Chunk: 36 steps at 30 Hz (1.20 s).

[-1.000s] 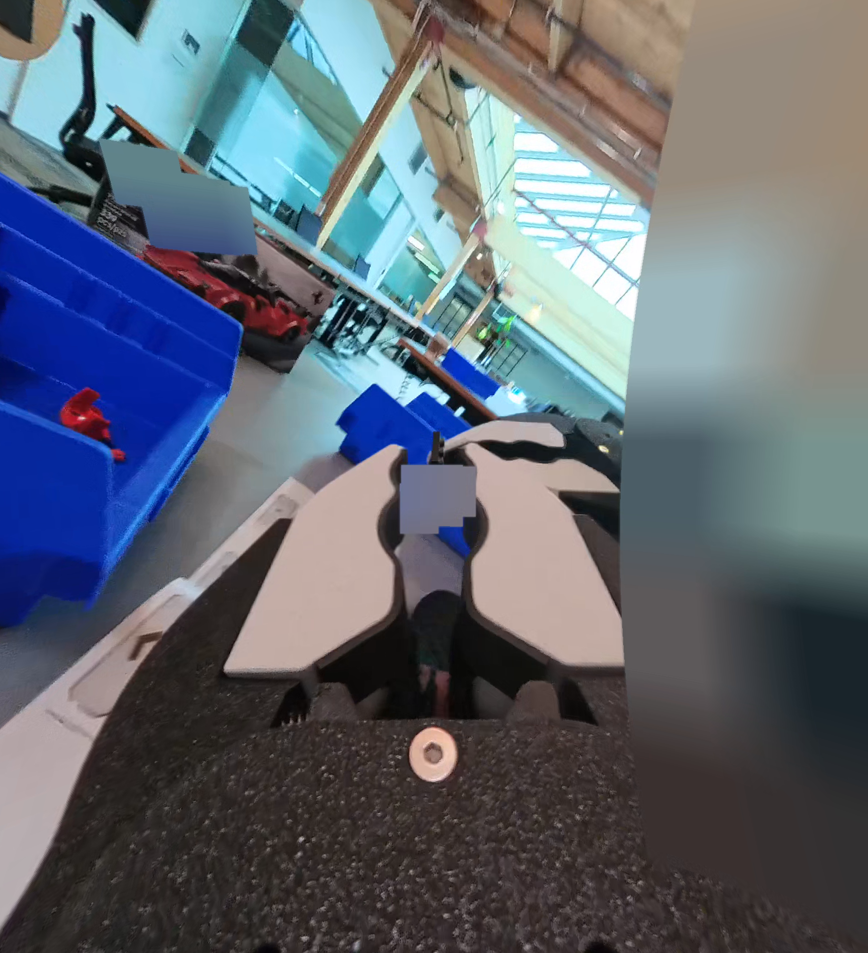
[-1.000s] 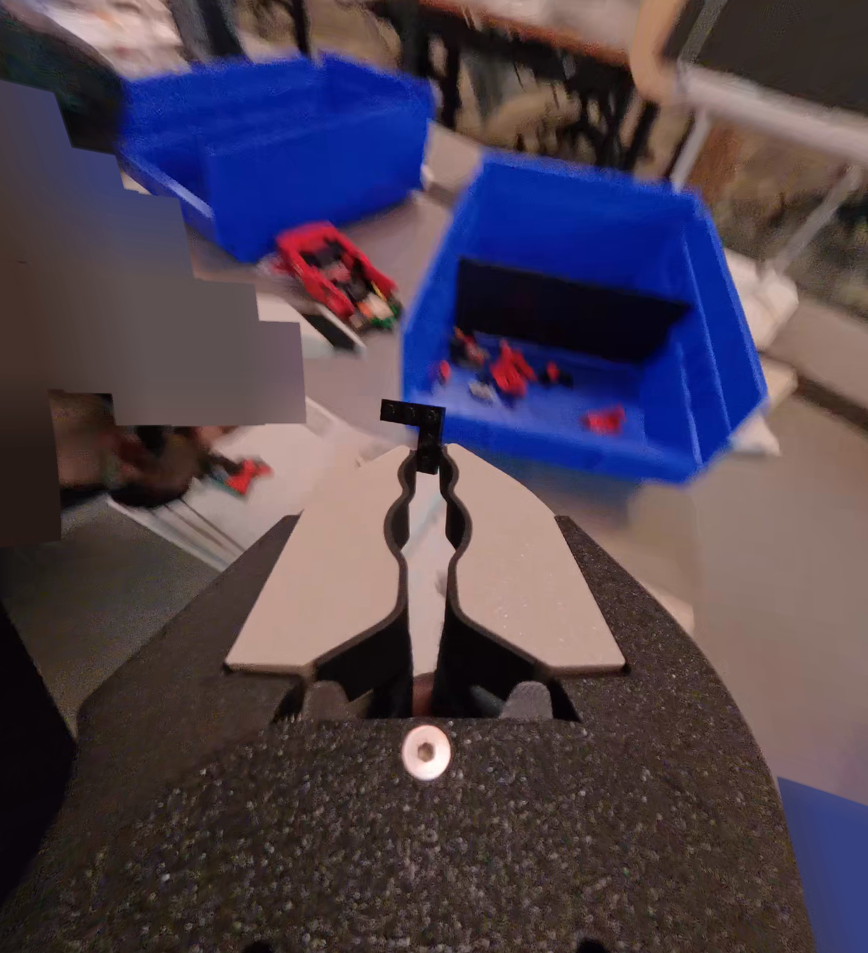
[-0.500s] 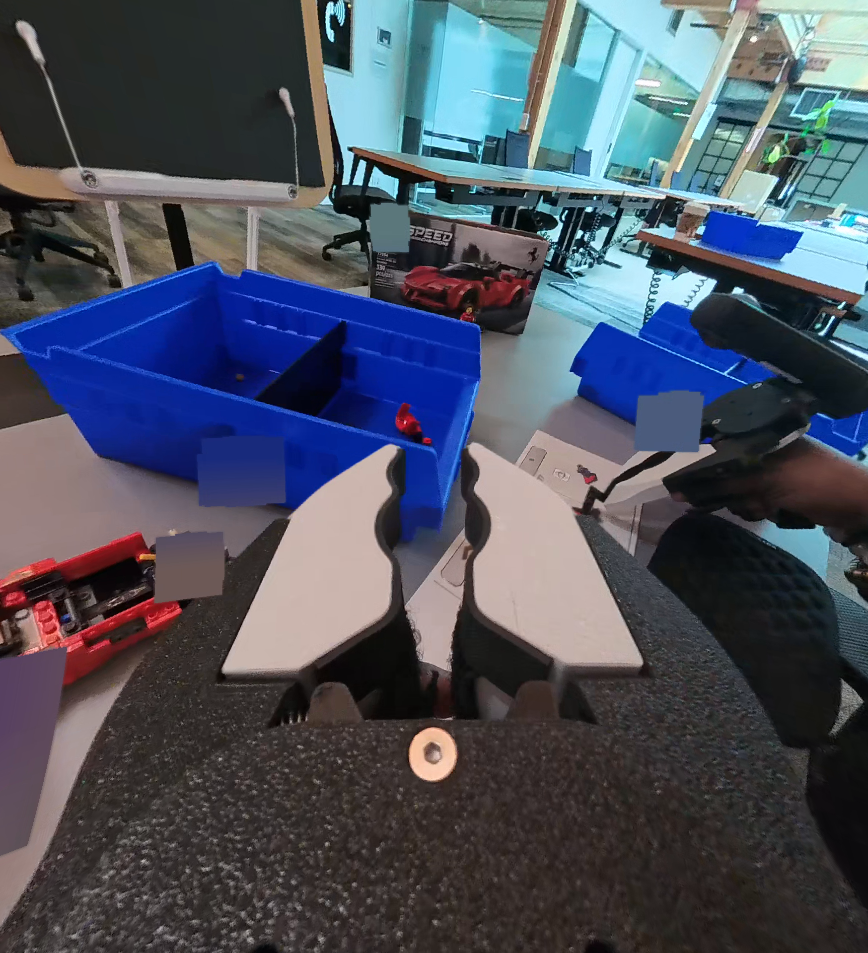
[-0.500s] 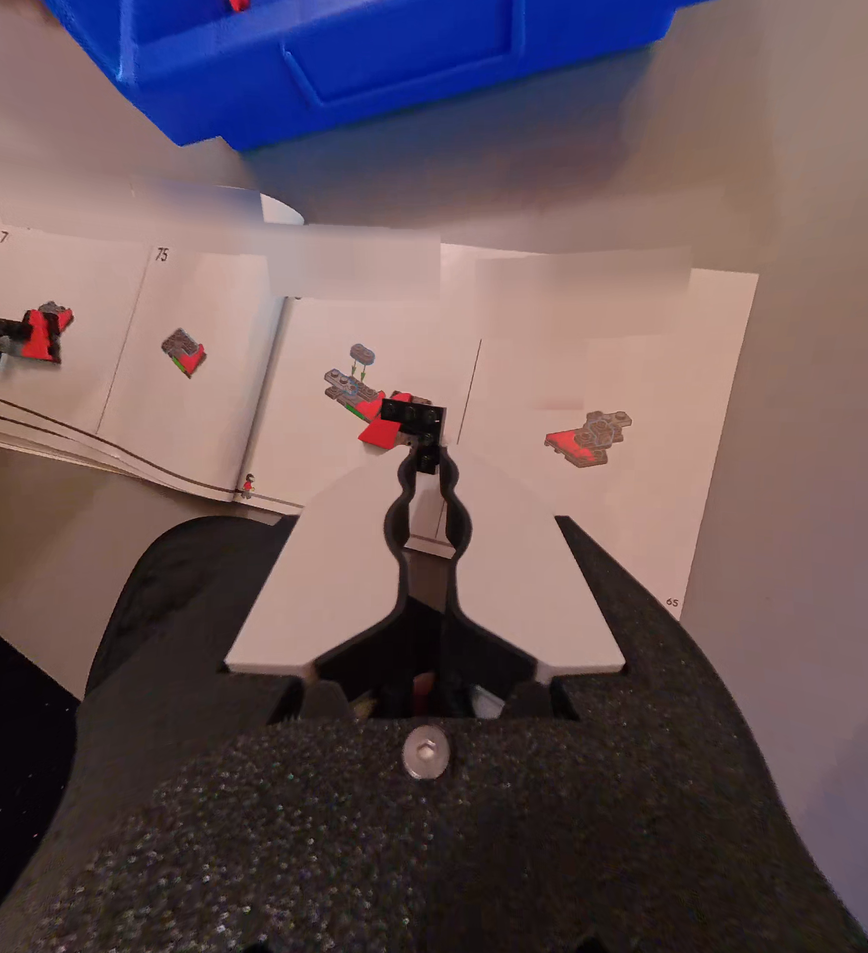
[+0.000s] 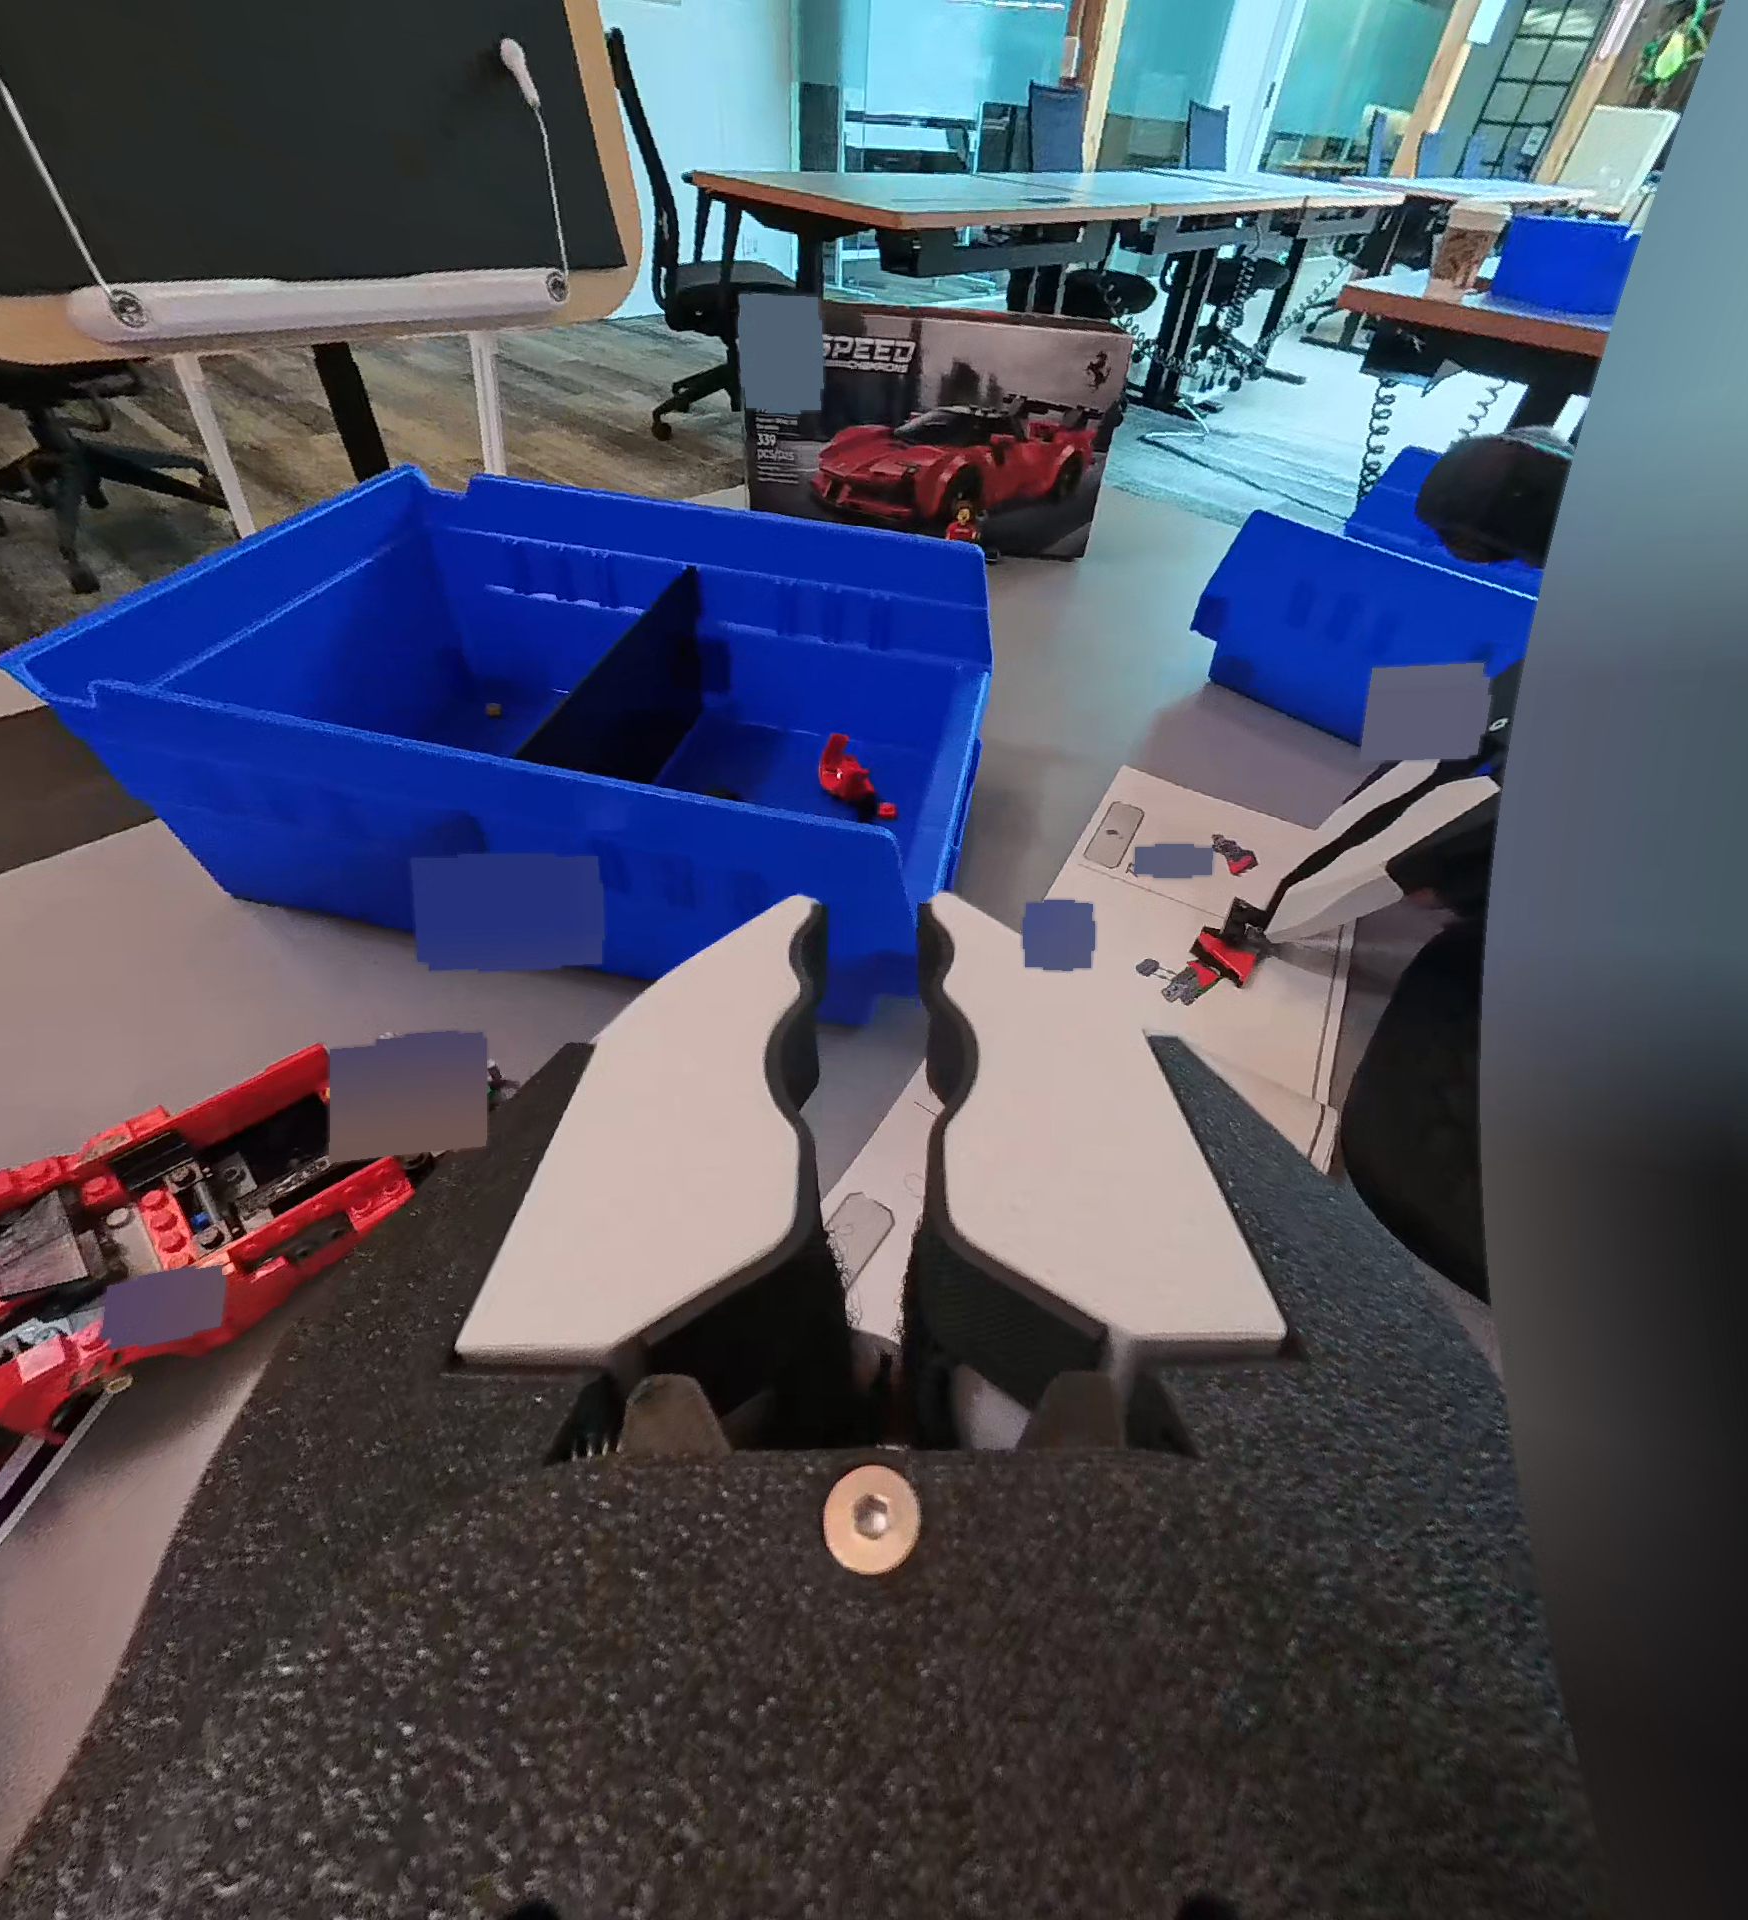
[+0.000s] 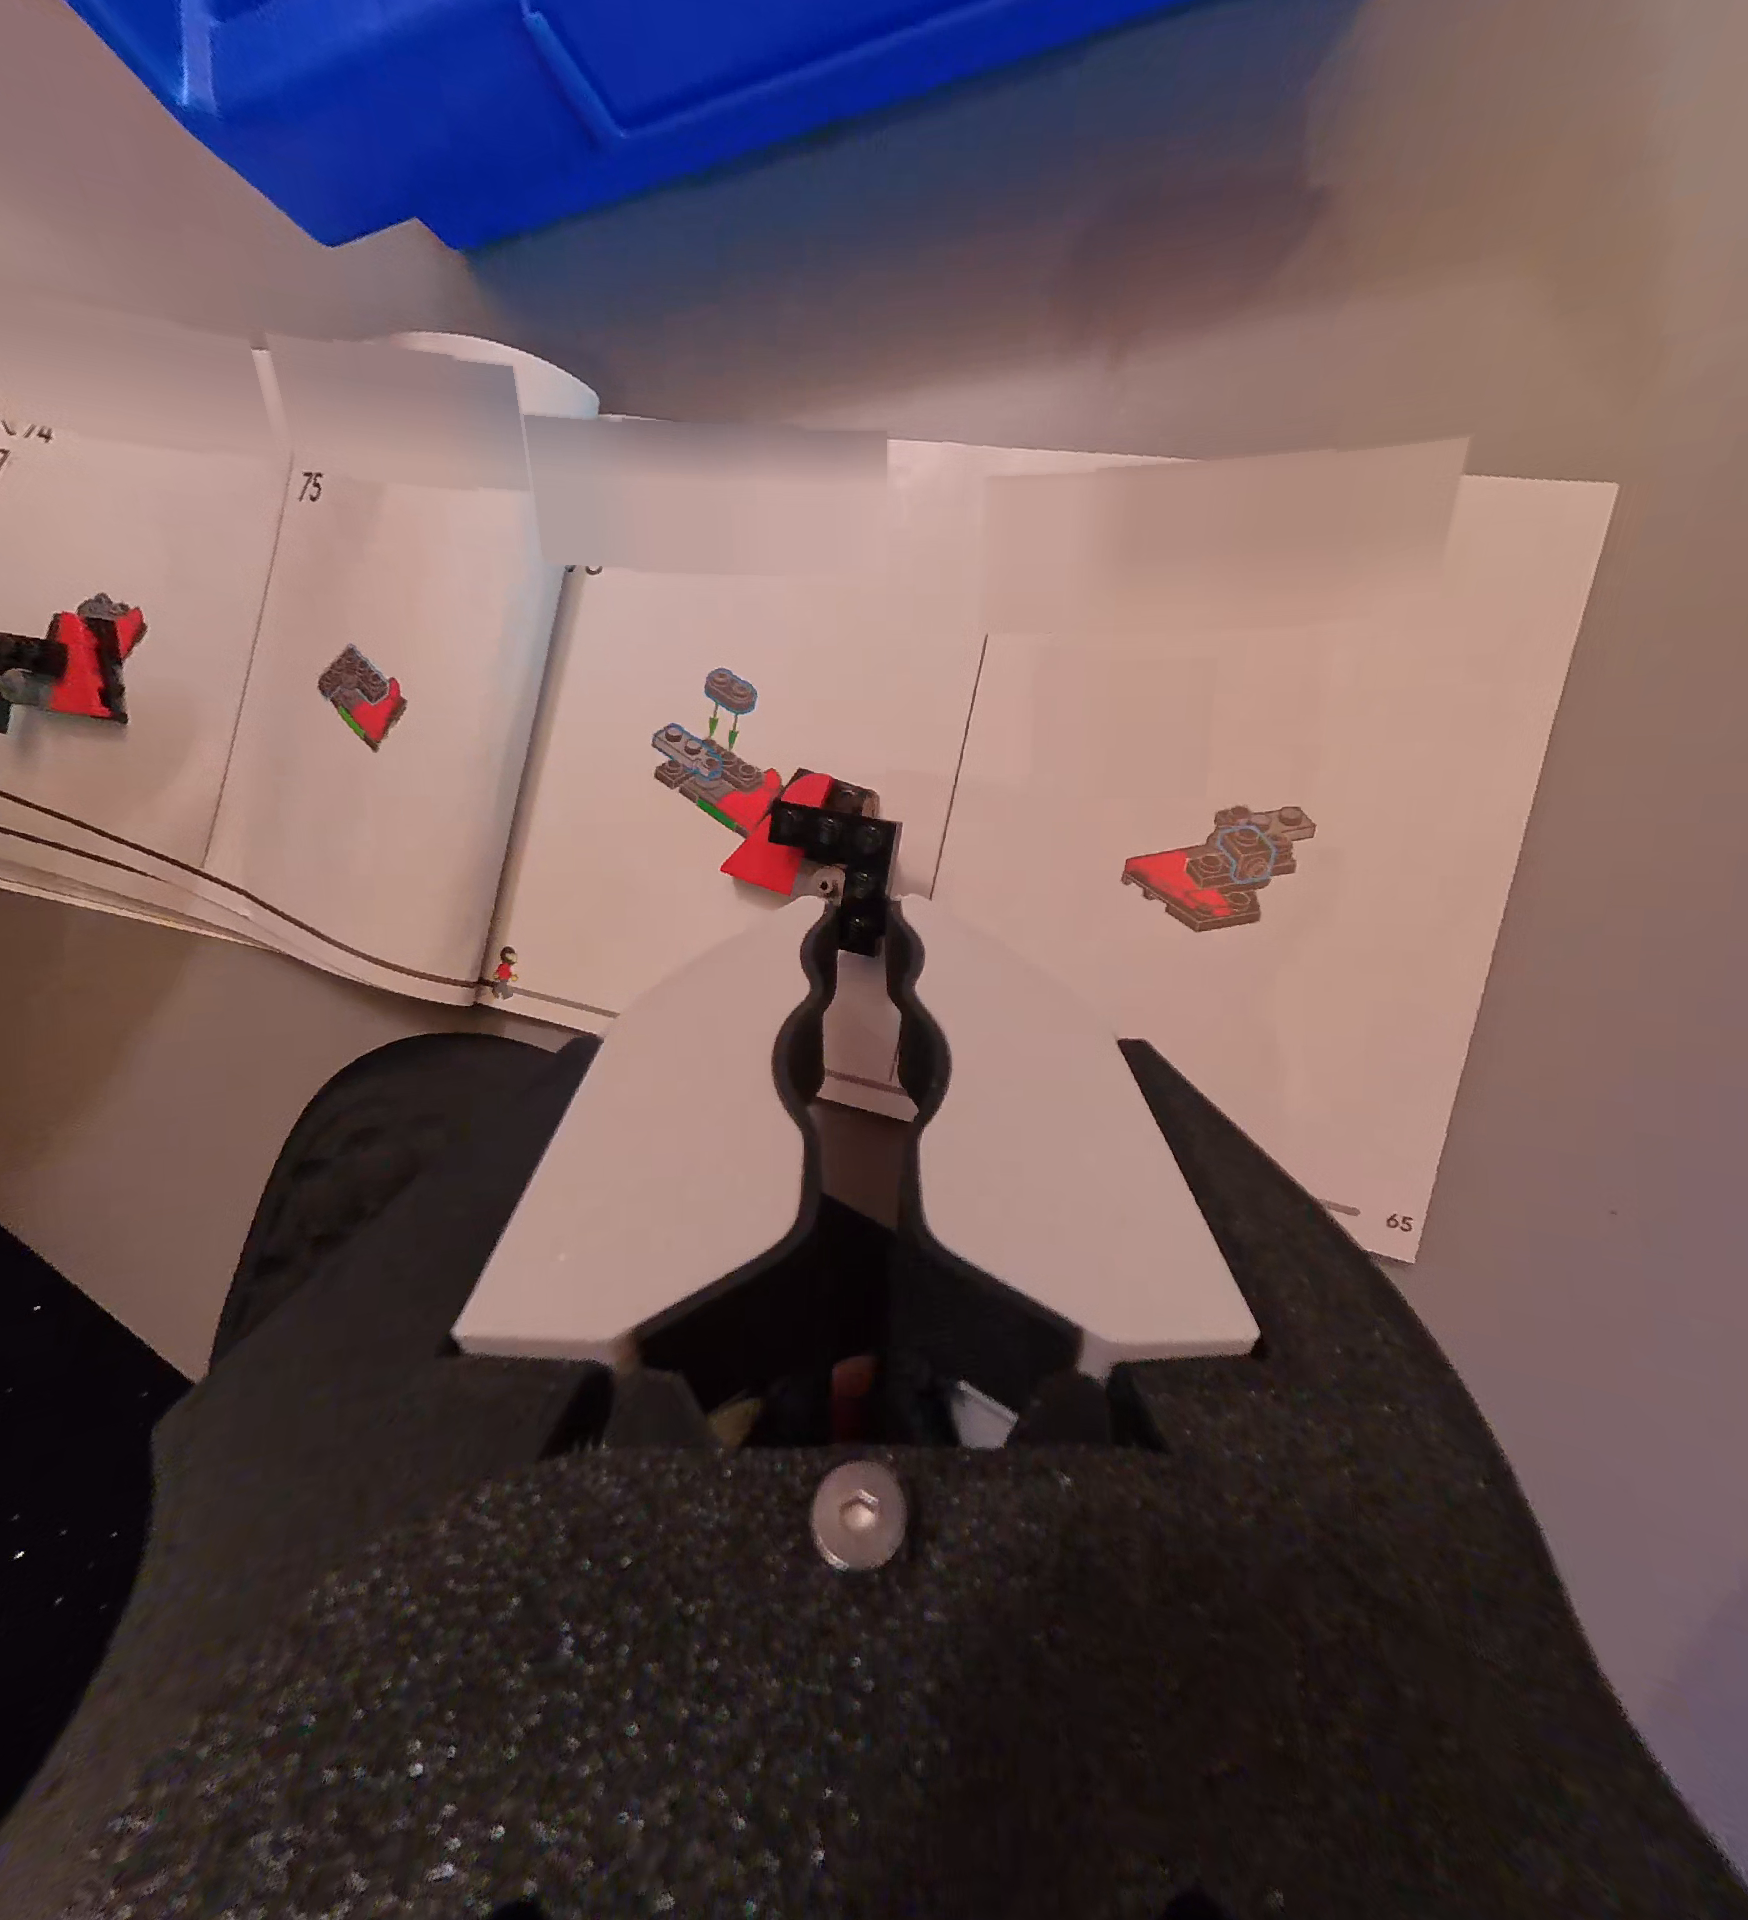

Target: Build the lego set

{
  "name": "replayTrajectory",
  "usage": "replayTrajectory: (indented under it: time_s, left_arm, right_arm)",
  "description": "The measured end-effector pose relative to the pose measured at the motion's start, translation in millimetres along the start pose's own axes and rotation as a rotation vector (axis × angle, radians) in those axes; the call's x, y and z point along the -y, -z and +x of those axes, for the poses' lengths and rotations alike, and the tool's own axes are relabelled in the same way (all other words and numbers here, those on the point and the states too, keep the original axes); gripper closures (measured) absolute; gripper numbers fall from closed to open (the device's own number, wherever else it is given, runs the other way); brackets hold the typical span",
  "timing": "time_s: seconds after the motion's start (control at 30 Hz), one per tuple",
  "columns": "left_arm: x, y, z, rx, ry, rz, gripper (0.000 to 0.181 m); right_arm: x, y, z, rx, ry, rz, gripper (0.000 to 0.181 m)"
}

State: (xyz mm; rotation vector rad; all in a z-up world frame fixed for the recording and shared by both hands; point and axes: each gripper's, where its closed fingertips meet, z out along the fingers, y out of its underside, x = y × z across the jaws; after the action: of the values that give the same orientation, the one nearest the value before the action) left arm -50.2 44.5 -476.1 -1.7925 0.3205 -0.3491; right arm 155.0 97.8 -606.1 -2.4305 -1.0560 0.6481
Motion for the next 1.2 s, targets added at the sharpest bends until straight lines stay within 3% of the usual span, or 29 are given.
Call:
replayTrajectory:
  time_s: [0.13, 0.47, 0.87, 0.97, 1.07, 1.2]
  left_arm:
    - [-10.5, -14.3, 21.3, -0.066, -0.059, -0.077, 0.166]
    - [-61.6, -62.2, 111.9, -0.31, -0.285, -0.329, 0.166]
    - [-73.9, -78.7, 120.8, -0.328, -0.277, -0.401, 0.165]
    - [-76.7, -82.1, 123.4, -0.333, -0.288, -0.42, 0.166]
    - [-76.6, -92.2, 125.5, -0.322, -0.284, -0.426, 0.172]
    - [-77.4, -117.1, 131.5, -0.323, -0.21, -0.457, 0.18]
  right_arm:
    - [0.6, 0.5, -1.8, 0.003, -0.004, -0.001, 0.172]
    - [-1.7, 0.6, -4.4, 0.015, -0.026, -0.005, 0.17]
    - [-2.2, 4.1, -8.7, 0.126, 0.06, 0.027, 0.154]
    - [10.1, 15.9, -6.3, 0.158, 0.178, 0.125, 0.165]
    - [34.0, 29.9, 3.3, 0.068, 0.336, 0.329, 0.181]
    - [25.3, 15.6, 3.1, 0.129, 0.355, 0.259, 0.181]
